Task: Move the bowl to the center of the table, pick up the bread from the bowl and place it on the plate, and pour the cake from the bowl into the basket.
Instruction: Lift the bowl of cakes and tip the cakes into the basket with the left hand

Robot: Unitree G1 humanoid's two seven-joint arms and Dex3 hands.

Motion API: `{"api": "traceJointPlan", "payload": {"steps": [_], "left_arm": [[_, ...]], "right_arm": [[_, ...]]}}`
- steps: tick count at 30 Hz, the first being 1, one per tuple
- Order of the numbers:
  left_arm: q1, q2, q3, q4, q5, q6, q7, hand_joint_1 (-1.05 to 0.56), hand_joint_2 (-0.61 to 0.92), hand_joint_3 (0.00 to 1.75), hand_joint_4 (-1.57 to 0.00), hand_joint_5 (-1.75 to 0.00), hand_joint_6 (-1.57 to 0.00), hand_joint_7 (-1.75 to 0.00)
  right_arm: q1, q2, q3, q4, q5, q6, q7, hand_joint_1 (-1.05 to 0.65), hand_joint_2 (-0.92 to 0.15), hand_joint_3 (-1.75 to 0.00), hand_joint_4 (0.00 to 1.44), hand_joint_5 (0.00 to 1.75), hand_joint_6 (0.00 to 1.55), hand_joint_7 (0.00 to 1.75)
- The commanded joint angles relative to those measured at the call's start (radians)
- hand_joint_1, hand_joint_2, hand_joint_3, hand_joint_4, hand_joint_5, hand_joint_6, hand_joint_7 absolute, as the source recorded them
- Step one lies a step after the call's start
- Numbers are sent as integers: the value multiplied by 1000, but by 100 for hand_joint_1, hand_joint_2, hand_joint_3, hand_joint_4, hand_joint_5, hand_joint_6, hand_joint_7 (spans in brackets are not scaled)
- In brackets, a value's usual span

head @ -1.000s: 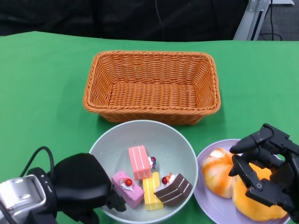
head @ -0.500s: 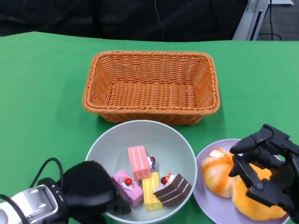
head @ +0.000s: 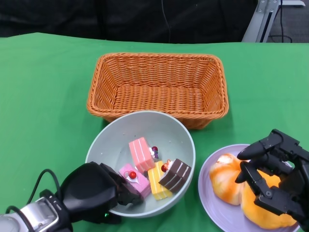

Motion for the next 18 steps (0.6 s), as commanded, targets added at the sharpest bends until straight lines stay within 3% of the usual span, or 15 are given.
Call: {"api": "traceJointPlan", "payload": {"steps": [1, 2, 4, 5, 6, 8, 10, 14, 18], "left_arm": [[-32, -12, -44, 124, 27, -24, 131, -25, 92, 6, -100, -60, -111, -4], [-43, -14, -58, 152, 34, -28, 165, -25, 92, 9, -81, -112, -117, -4], [-61, -15, -81, 191, 41, -33, 211, -25, 92, 12, -66, -151, -121, -5], [-65, -13, -89, 204, 37, -41, 229, -25, 92, 13, -64, -157, -123, -6], [-69, -12, -96, 216, 34, -46, 244, -26, 92, 15, -61, -163, -117, -22], [-73, -4, -105, 225, 18, -71, 257, -26, 92, 15, -58, -171, -77, -105], [-75, 6, -108, 224, 3, -101, 259, -25, 92, 16, -57, -174, -62, -136], [-56, 52, -97, 160, -45, -162, 210, -24, 92, 19, -57, -175, -55, -150], [-15, 96, -69, 82, -91, -203, 169, -23, 92, 20, -58, -175, -54, -150]], "right_arm": [[7, -9, -3, -1, 4, -10, 2, -6, -66, -78, 68, 141, 67, 114], [8, -9, -3, -1, 4, -11, 3, -6, -65, -78, 68, 141, 67, 114], [8, -10, -3, -1, 3, -13, 6, -6, -65, -79, 68, 142, 67, 114], [9, -9, -3, -1, 0, -12, 4, -6, -65, -78, 69, 142, 67, 115], [9, -9, -3, -1, -4, -12, 2, -7, -65, -78, 69, 142, 67, 115], [9, -6, -3, 2, -7, -17, 1, -8, -65, -77, 69, 142, 67, 115], [8, -3, -2, 5, -9, -19, -1, -8, -66, -77, 69, 143, 67, 116], [5, 4, -1, 14, -11, -25, -5, -6, -67, -77, 69, 144, 66, 116], [2, 10, 1, 22, -16, -33, -13, -4, -67, -78, 68, 145, 66, 117]]}}
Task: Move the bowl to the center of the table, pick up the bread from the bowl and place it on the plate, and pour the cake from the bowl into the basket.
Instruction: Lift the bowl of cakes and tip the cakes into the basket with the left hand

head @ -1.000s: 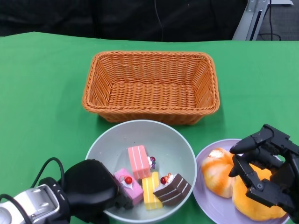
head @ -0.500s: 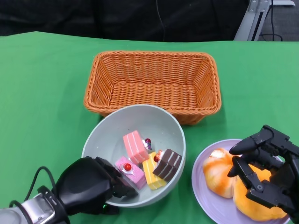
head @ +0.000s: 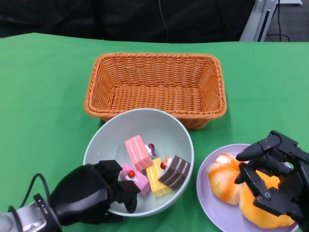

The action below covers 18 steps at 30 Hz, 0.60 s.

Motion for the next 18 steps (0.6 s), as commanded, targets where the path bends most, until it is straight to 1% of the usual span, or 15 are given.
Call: {"api": "traceJointPlan", "payload": {"steps": [1, 2, 3, 5, 10, 13, 16, 17, 18], "left_arm": [[57, 59, 30, -57, -39, -33, -32, -23, 92, 21, -59, -172, -58, -145], [83, 82, 45, -94, -56, -44, -44, -23, 92, 23, -62, -168, -61, -139], [104, 98, 59, -124, -68, -50, -55, -23, 92, 25, -67, -159, -68, -126], [137, 121, 84, -173, -92, -55, -86, -23, 92, 26, -71, -152, -75, -116], [217, 173, 160, -286, -167, -92, -158, -19, 92, 25, -71, -148, -76, -112], [254, 179, 211, -329, -193, -111, -165, -17, 92, 22, -75, -143, -80, -107], [285, 179, 264, -376, -222, -118, -185, -13, 92, 14, -73, -146, -76, -112], [294, 178, 280, -393, -237, -120, -196, -13, 92, 14, -73, -146, -76, -114], [301, 176, 296, -407, -251, -124, -206, -13, 92, 18, -74, -145, -76, -116]], "right_arm": [[2, 4, 0, 8, -3, -12, -14, -5, -66, -79, 68, 145, 66, 117], [2, 5, 0, 9, -8, -13, -17, -6, -66, -79, 68, 145, 66, 117], [2, 4, 0, 10, -13, -14, -20, -6, -66, -79, 68, 145, 66, 117], [0, 3, 0, 13, -17, -18, -23, -7, -67, -78, 68, 145, 66, 118], [-2, 6, 2, 18, -27, -22, -33, -7, -67, -76, 69, 145, 66, 118], [-2, 7, 4, 19, -38, -26, -40, -7, -67, -76, 70, 145, 66, 119], [-2, 7, 6, 21, -38, -24, -40, -7, -67, -76, 69, 145, 65, 120], [-3, 7, 7, 23, -37, -24, -39, -7, -67, -76, 69, 145, 65, 120], [-5, 6, 7, 27, -37, -25, -38, -8, -67, -76, 69, 145, 65, 120]]}}
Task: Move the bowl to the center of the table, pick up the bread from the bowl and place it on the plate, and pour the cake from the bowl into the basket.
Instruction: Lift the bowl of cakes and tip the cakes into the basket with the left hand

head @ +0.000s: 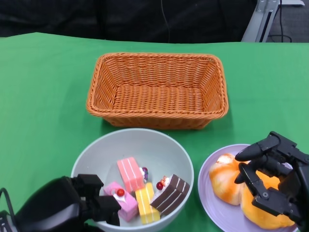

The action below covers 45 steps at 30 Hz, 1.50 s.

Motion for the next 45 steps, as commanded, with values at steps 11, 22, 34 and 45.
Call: {"api": "traceJointPlan", "payload": {"steps": [11, 22, 34, 45], "left_arm": [[20, -55, 147, -65, -131, -94, -55, -8, 76, 58, -75, -150, -68, -137], [-91, -138, 179, -51, -254, -67, -200, -16, 77, 72, -77, -149, -71, -134], [-283, -267, 180, 59, -310, -25, -297, -19, 72, 88, -66, -171, -62, -148], [-469, -381, 169, 275, -313, 20, -296, -15, 68, 89, -61, -172, -57, -148]], "right_arm": [[-3, -2, 6, 6, 9, -2, -3, -11, -70, -67, 69, 145, 65, 122], [7, -2, 20, 5, 38, 23, 12, -7, -73, -67, 65, 147, 64, 123], [12, -6, 50, 40, 9, -7, 26, -9, -71, -67, 67, 148, 64, 123], [18, -5, 72, 67, 15, -26, 46, -10, -75, -57, 68, 147, 63, 124]]}}
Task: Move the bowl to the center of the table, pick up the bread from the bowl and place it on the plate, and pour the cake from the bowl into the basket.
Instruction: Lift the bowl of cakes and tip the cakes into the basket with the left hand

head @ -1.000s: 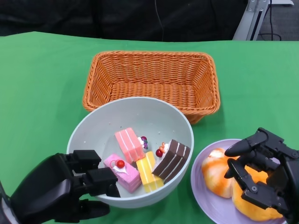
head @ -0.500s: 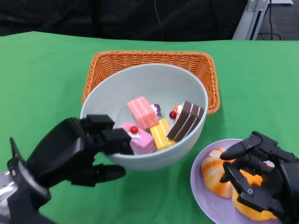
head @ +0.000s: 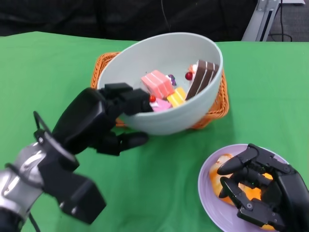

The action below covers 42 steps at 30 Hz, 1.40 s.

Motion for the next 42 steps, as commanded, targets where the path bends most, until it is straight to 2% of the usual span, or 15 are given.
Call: {"api": "traceJointPlan", "payload": {"steps": [1, 9, 13, 22, 24, 27, 28, 31, 35, 36, 39, 42], "left_arm": [[-80, -31, 8, 74, -25, 14, 4, -15, 69, 88, -62, -171, -58, -148], [-221, -94, -4, 240, 14, 22, 48, -17, 72, 83, -62, -171, -58, -144], [-302, -138, -12, 322, 28, 53, 72, -19, 76, 77, -60, -174, -55, -153], [-394, -196, -38, 458, 34, 47, 121, -19, 77, 80, -63, -175, -53, -160], [-411, -199, -49, 483, 44, 43, 132, -20, 78, 78, -62, -175, -54, -158], [-431, -205, -63, 509, 56, 51, 137, -22, 84, 67, -62, -174, -61, -142], [-439, -212, -65, 518, 54, 55, 134, -23, 86, 62, -65, -167, -64, -136], [-455, -240, -62, 543, 34, 66, 118, -23, 89, 55, -70, -163, -67, -137], [-463, -271, -52, 559, 6, 82, 94, -24, 87, 59, -74, -161, -65, -143], [-464, -283, -47, 560, -8, 91, 82, -24, 81, 69, -74, -167, -64, -150], [-464, -310, -40, 558, -35, 115, 63, -23, 73, 86, -73, -173, -60, -160], [-462, -327, -37, 554, -52, 132, 55, -23, 70, 92, -72, -174, -58, -165]], "right_arm": [[9, -4, 4, 7, 13, -11, 7, -10, -76, -57, 68, 147, 63, 124], [10, -5, 13, 22, 8, -23, 19, -8, -78, -56, 66, 150, 62, 125], [13, -2, 20, 26, 8, -20, 19, -7, -79, -55, 67, 151, 62, 123], [1, -4, 17, 60, 4, -58, 14, -7, -78, -55, 69, 150, 64, 121], [1, -5, 17, 61, 3, -57, 13, -7, -78, -56, 68, 149, 64, 120], [1, -5, 16, 65, 2, -60, 12, -8, -77, -56, 68, 149, 64, 120], [1, -7, 16, 66, -2, -61, 11, -8, -77, -57, 69, 150, 65, 121], [6, -9, 19, 57, -10, -55, 7, -8, -77, -58, 69, 150, 64, 121], [8, -8, 22, 57, -16, -59, 3, -6, -76, -59, 69, 149, 64, 121], [8, -8, 23, 58, -17, -60, 3, -6, -76, -59, 69, 149, 65, 121], [8, -7, 26, 58, -19, -56, 3, -7, -75, -61, 69, 148, 65, 121], [7, -6, 27, 58, -22, -56, 2, -7, -75, -61, 69, 149, 65, 122]]}}
